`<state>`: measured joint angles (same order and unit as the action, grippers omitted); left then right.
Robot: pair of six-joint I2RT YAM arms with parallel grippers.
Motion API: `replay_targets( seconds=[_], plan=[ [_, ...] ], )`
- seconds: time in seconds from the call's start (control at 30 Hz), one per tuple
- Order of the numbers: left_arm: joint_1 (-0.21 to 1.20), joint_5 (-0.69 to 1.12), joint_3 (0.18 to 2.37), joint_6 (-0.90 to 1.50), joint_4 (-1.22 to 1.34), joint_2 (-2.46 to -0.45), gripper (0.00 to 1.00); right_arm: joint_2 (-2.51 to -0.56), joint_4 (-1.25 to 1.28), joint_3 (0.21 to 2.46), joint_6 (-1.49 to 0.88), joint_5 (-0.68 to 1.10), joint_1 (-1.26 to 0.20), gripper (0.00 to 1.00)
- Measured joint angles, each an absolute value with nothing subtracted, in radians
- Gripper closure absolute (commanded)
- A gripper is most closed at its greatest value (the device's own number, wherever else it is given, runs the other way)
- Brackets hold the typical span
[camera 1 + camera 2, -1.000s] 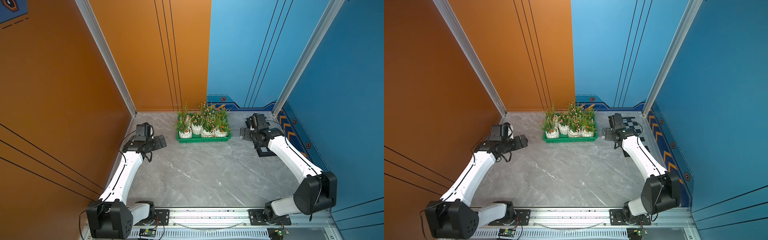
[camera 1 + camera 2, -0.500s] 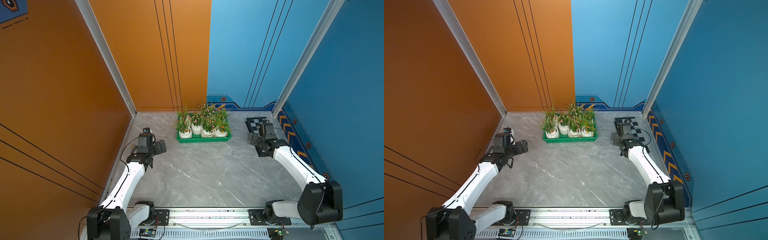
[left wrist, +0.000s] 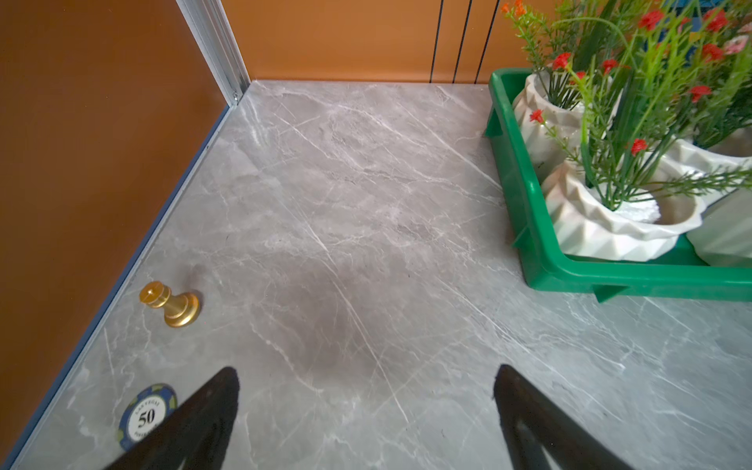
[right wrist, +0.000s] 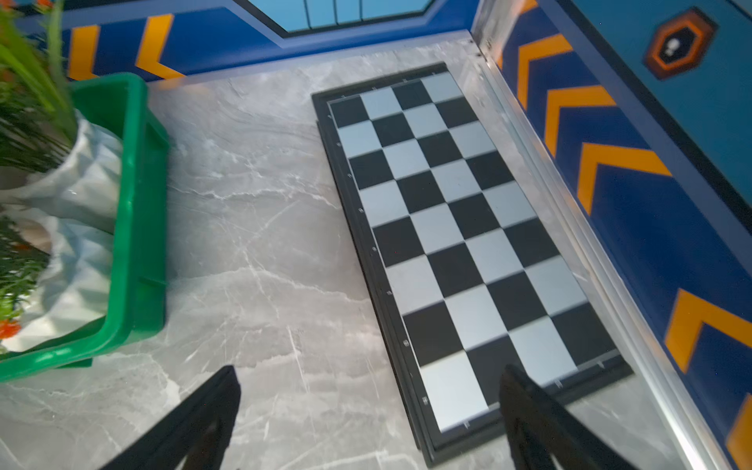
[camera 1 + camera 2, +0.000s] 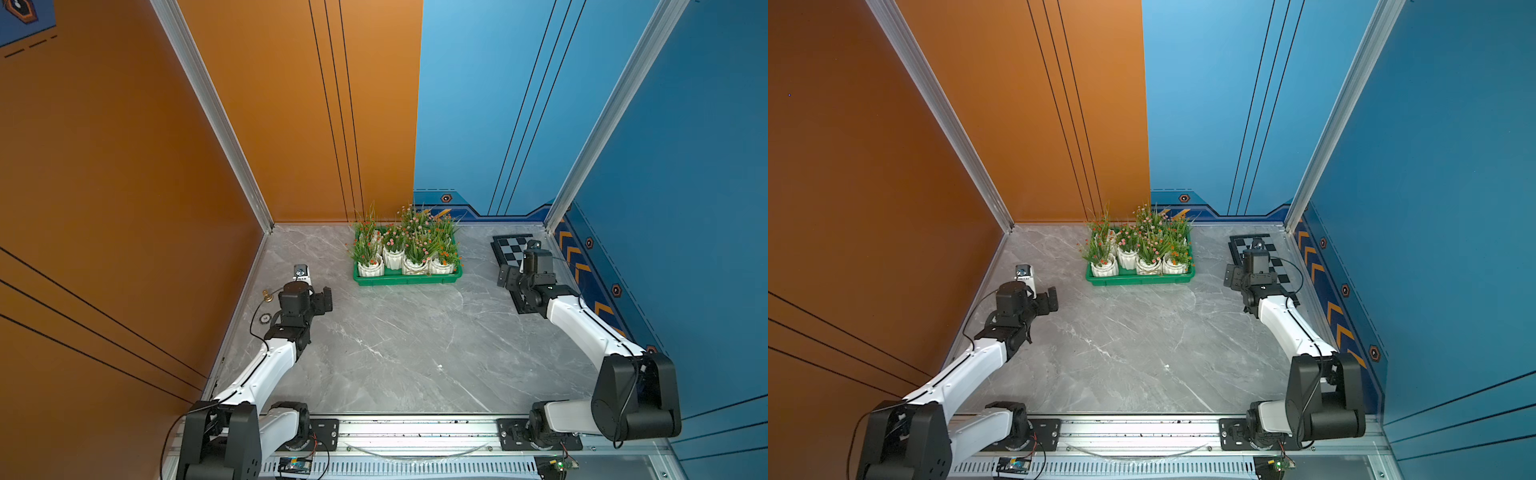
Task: Put the potted gypsophila into the storage box
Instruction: Reset both arms
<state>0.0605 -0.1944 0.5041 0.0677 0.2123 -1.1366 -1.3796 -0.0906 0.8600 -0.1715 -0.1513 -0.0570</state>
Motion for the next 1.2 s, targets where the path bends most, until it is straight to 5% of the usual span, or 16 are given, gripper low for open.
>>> replay_targets(
  seconds=[0.23, 0.63, 1.2],
  plan=[
    [0.060, -0.213, 0.427, 0.040, 0.425, -1.258, 0.02, -1.382, 0.278, 0.591, -0.125, -0.053, -0.028, 0.00],
    [0.056, -0.208, 0.432, 0.006, 0.704, -1.505, 0.02, -1.398, 0.434, 0.582, -0.073, -0.052, -0.013, 0.00],
    [0.034, -0.179, 0.392, 0.007, 0.890, -1.555, 0.02, -1.537, 0.848, 0.363, -0.074, -0.066, -0.009, 0.00]
  ],
)
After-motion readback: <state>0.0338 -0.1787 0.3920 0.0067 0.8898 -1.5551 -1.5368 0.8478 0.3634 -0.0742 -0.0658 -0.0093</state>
